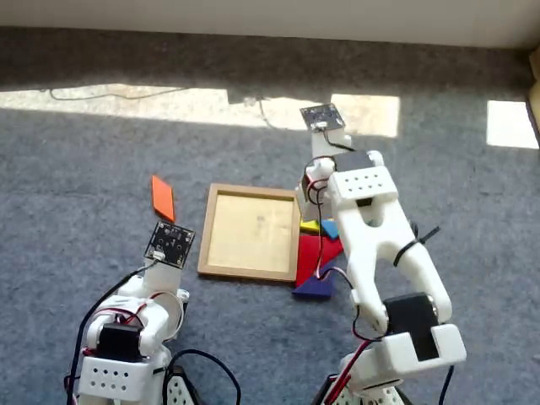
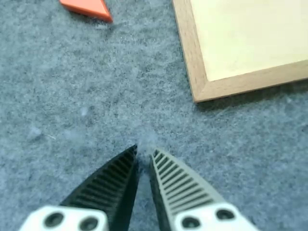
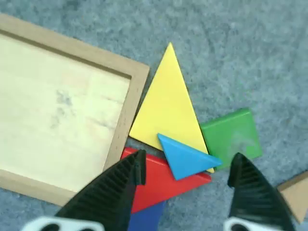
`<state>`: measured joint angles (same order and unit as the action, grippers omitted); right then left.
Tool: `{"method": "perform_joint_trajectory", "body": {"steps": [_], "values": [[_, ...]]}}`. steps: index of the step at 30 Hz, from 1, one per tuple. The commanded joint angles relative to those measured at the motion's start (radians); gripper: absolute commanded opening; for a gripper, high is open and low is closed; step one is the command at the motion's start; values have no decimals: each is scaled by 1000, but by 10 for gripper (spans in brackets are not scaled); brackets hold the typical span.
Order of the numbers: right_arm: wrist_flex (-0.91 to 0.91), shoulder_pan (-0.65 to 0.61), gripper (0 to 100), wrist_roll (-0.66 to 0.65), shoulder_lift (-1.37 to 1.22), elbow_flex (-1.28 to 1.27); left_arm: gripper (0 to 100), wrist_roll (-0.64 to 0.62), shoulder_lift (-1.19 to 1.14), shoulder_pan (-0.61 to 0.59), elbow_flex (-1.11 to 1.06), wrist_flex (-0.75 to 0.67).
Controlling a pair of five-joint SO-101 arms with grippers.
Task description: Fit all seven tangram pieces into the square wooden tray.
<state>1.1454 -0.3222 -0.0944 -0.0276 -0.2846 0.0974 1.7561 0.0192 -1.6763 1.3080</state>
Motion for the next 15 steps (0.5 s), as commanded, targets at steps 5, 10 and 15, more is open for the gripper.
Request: {"method": "perform_joint_trajectory", "body": {"steps": [5,10,15], "values": [[64,-54,375,-12,-213,282,6,-9,21,13,-21,-2],[64,-58,375,-12,-335,352,6,-9,21,13,-21,-2],[64,-22,375,-12,-400,360,6,-9,21,13,-21,-2]]}}
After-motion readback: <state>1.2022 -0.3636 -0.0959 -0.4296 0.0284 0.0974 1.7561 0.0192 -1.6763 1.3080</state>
